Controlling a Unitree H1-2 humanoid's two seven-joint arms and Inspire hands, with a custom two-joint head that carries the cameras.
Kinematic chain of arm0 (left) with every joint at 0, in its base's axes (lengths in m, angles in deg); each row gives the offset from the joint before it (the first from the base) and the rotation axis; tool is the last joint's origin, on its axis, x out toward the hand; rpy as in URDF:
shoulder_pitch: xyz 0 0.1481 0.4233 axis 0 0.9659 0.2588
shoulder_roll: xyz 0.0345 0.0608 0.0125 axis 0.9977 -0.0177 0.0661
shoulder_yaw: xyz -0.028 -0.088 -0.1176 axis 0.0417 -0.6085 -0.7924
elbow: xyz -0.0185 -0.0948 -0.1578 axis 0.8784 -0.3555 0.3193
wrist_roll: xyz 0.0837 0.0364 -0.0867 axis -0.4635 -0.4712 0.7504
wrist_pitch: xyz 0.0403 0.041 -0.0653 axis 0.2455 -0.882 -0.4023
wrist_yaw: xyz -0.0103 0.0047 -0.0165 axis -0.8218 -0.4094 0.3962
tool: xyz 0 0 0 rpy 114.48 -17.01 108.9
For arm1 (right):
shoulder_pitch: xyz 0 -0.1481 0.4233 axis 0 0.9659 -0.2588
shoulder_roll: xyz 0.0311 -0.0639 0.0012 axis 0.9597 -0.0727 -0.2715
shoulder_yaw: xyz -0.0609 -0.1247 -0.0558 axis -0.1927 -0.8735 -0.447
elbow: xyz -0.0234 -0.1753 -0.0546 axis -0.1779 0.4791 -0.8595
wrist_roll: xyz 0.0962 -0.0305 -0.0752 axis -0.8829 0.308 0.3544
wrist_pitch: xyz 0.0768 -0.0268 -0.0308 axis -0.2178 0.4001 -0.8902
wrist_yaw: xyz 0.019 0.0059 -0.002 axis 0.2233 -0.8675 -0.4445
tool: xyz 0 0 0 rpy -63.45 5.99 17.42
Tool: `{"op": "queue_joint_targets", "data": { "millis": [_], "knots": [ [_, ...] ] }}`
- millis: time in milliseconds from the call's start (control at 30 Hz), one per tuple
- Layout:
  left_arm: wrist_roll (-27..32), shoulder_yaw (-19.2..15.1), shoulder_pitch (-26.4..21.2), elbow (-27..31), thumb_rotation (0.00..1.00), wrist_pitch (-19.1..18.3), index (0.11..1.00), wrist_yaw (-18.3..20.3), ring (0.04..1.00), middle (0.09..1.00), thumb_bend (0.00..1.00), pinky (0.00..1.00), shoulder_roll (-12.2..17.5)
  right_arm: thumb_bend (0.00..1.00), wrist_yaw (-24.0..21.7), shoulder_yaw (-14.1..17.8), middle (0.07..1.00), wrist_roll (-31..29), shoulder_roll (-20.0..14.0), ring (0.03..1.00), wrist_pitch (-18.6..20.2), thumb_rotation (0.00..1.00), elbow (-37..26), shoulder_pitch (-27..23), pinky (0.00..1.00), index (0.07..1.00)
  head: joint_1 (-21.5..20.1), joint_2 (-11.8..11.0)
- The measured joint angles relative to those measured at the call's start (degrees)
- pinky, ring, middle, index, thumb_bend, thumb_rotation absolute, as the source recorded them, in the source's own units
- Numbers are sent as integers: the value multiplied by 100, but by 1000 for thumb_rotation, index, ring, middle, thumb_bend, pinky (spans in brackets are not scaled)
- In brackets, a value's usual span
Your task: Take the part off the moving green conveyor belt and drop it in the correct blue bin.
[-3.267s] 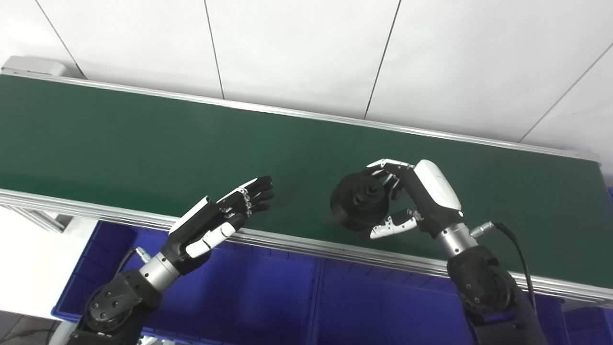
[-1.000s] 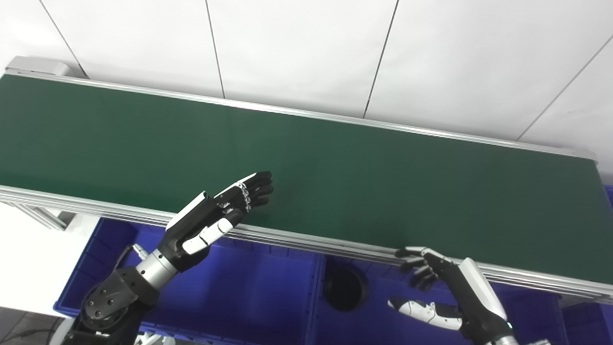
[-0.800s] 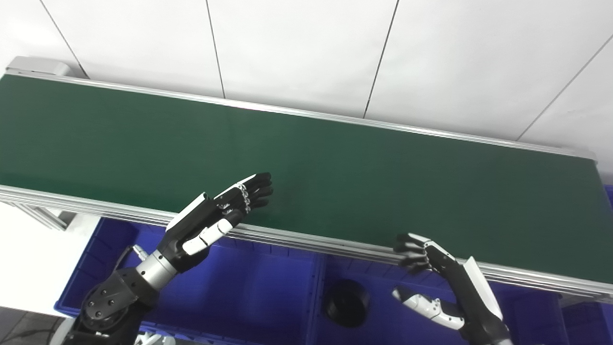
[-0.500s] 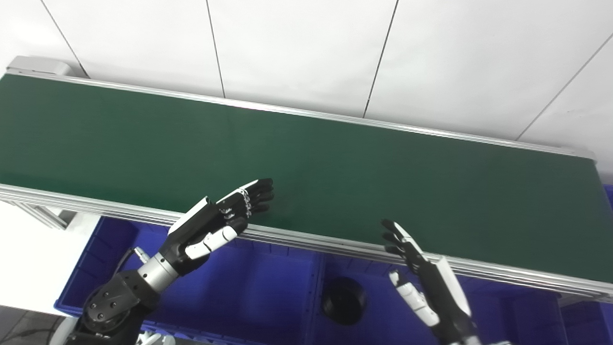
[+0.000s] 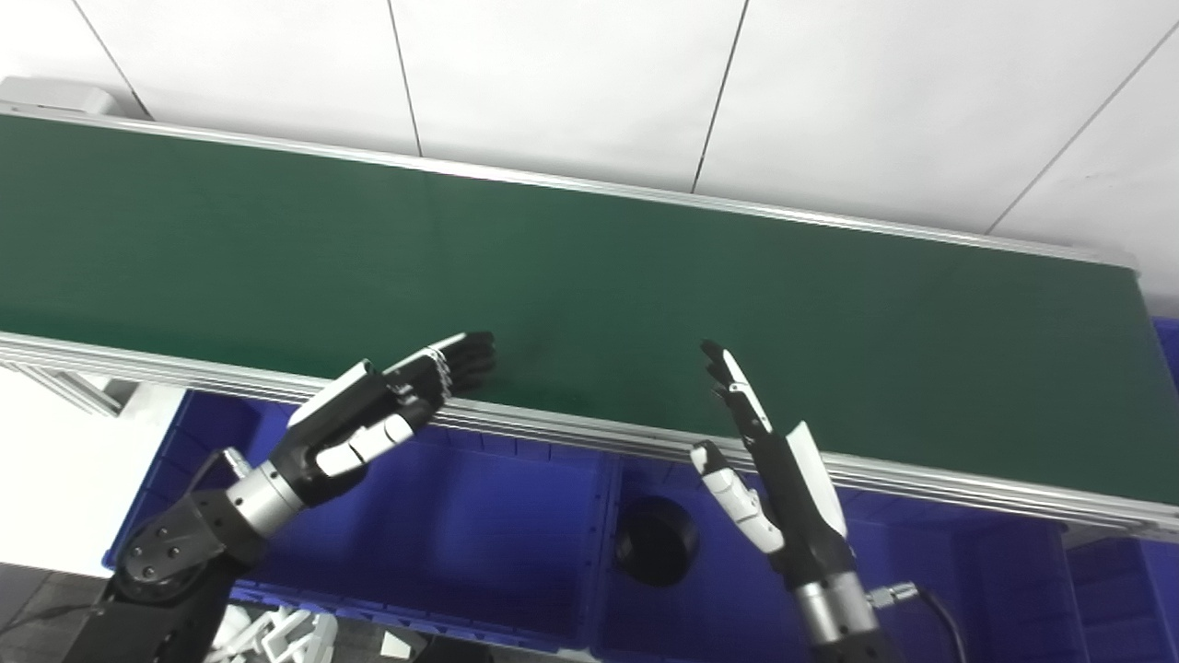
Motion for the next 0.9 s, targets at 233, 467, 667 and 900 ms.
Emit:
{"op": "queue_joint_targets", "data": {
  "millis": [233, 467, 667, 900],
  "knots": [
    [-122, 79, 2, 259, 697, -30, 948, -95, 968, 978, 373, 952, -96, 475, 22, 54, 993, -93, -117, 971, 0, 999, -126, 177, 934, 974, 140, 26],
    [-106, 132, 155, 396, 591, -161, 943, -102, 973, 977, 369, 955, -164, 459, -70, 11, 993, -163, -185, 972, 1, 984, -175, 105, 934, 976, 185, 0],
    [-68, 443, 149, 436, 542, -293, 942, 1, 970, 976, 425, 947, -344, 470, -85, 8, 995, -160, -209, 976, 2, 987, -197, 124, 938, 974, 237, -26],
    [-72, 570, 14, 419, 578, -294, 949, 98, 985, 986, 423, 977, -447, 492, -51, -20, 996, -81, -195, 978, 0, 999, -189, 160, 948, 976, -421, -158]
  ]
}}
